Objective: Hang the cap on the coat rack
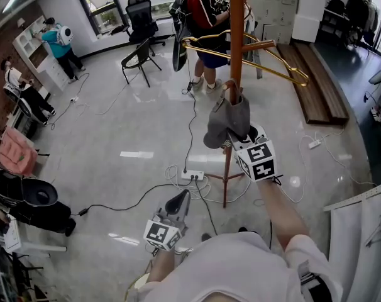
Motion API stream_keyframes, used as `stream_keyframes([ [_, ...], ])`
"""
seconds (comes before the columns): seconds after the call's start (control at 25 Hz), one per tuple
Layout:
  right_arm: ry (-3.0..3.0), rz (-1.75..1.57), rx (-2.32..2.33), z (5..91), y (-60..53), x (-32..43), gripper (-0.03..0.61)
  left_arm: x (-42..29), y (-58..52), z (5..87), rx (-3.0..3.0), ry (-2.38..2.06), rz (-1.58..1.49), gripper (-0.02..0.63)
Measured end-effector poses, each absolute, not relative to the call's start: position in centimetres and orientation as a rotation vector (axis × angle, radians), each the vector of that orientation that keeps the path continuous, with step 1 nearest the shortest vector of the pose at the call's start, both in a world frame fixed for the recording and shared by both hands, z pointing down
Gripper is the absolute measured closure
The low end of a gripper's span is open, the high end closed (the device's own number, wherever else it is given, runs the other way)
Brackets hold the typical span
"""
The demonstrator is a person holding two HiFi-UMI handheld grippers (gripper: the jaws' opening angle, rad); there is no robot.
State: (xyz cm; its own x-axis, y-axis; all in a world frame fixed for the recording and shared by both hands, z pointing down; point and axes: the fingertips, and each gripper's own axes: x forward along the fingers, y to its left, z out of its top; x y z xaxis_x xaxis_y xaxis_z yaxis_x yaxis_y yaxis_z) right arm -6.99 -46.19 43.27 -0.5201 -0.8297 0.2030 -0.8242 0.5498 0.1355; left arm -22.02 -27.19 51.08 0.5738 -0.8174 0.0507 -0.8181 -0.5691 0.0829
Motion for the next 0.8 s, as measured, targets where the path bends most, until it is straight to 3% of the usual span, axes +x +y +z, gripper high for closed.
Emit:
stream_keyframes([
  [0.04, -2.553, -0.034, 1.413, 43.0, -46.2, -6.8, 0.337, -22.0, -27.2, 51.1, 2.699, -1.407, 0.011, 0.604],
  [0.12, -2.575, -0.039, 1.463, 42.3, -45.9, -6.3, 0.283, -21.9, -27.1, 51.1, 2.700, -1.405, 0.011, 0.604],
  [0.8, -2.652, -0.005, 1.410, 41.1, -41.6, -5.8, 0.282, -21.5, -27.0, 50.5, 2.718, -1.391, 0.019, 0.604],
])
